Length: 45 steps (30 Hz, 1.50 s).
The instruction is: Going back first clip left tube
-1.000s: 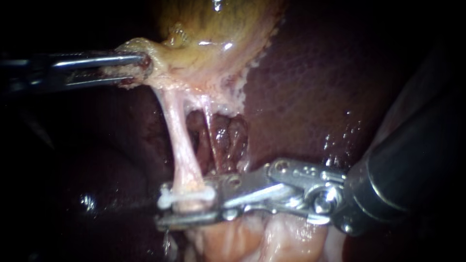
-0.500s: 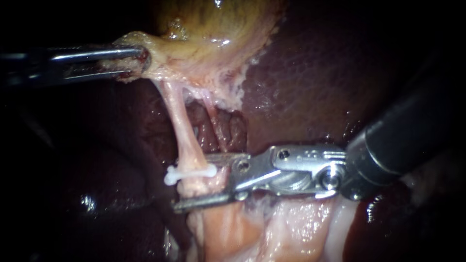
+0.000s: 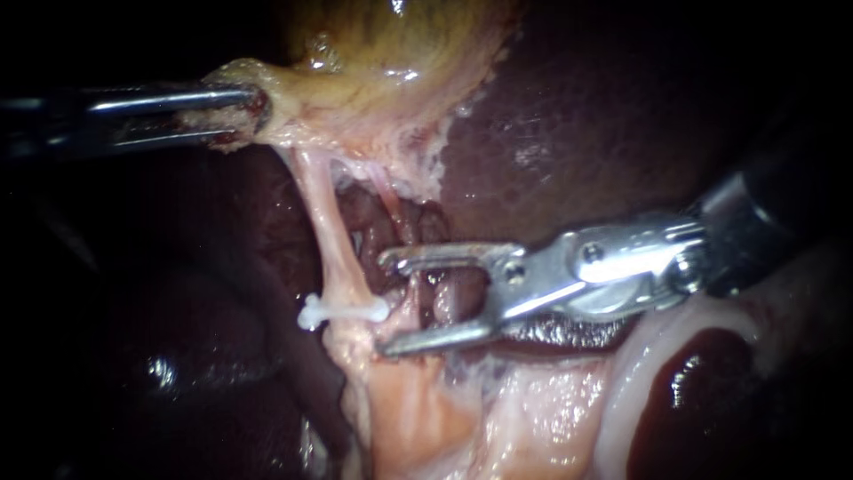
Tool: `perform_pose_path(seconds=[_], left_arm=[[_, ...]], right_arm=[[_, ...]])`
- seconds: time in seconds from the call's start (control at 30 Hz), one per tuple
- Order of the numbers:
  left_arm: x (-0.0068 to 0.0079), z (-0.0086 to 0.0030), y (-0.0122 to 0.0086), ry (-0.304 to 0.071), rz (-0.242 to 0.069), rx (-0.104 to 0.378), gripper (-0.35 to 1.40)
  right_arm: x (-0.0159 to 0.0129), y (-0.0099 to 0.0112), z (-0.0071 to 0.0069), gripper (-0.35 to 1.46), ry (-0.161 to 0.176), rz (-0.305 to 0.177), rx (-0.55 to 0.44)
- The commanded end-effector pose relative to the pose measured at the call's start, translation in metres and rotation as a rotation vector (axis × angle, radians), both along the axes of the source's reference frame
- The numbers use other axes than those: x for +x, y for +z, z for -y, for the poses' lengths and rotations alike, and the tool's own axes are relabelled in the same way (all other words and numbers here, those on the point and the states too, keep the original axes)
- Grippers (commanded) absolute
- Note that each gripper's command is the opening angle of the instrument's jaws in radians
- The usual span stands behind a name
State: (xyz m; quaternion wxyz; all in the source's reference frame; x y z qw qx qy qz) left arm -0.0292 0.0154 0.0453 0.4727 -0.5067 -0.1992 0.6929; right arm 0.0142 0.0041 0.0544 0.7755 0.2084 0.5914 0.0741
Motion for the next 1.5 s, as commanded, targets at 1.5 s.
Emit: perform_pose_path(seconds=[1.5], left_arm=[[-0.0061,0.0004,0.0060,0.020,-0.002,-0.021,-0.35]], right_arm=[[-0.0093,-0.0014,-0.0017,0.50,0.003,0.003,-0.024]])
